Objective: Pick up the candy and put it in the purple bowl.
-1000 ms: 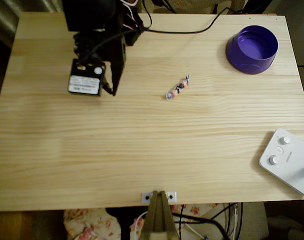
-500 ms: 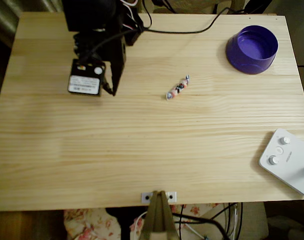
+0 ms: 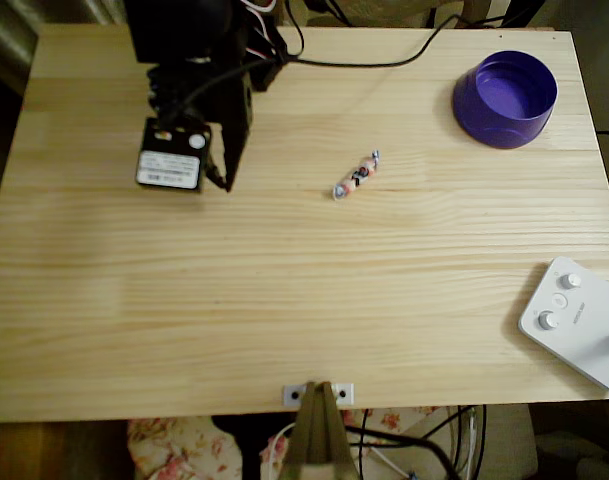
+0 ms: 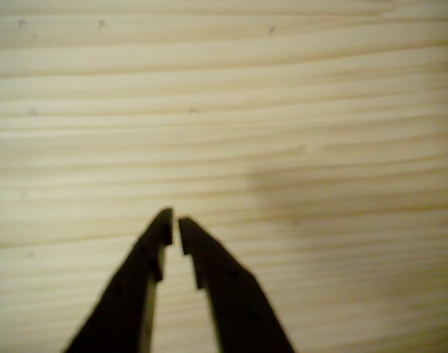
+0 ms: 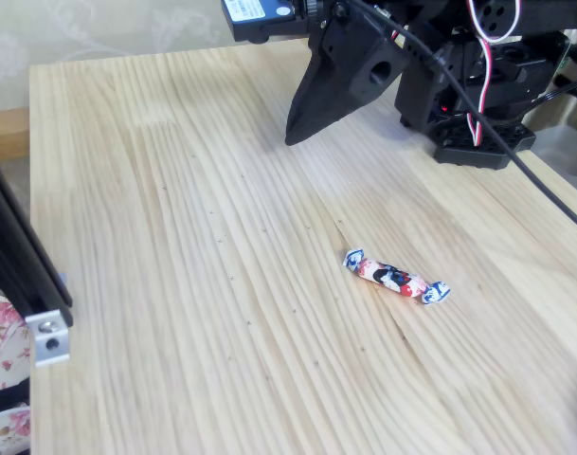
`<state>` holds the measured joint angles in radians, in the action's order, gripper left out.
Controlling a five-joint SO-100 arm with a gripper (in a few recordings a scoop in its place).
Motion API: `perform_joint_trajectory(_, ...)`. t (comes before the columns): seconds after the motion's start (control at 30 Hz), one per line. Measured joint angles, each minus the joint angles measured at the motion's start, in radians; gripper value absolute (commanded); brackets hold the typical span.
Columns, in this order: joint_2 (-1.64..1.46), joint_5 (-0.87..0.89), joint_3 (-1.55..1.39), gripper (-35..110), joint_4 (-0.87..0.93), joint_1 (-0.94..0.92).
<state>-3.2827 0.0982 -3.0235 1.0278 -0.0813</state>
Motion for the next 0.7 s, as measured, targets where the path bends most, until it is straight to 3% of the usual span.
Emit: perform_joint_trajectory(0.7, 0.0, 0.015, 0.0, -1, 0.0, -0.029)
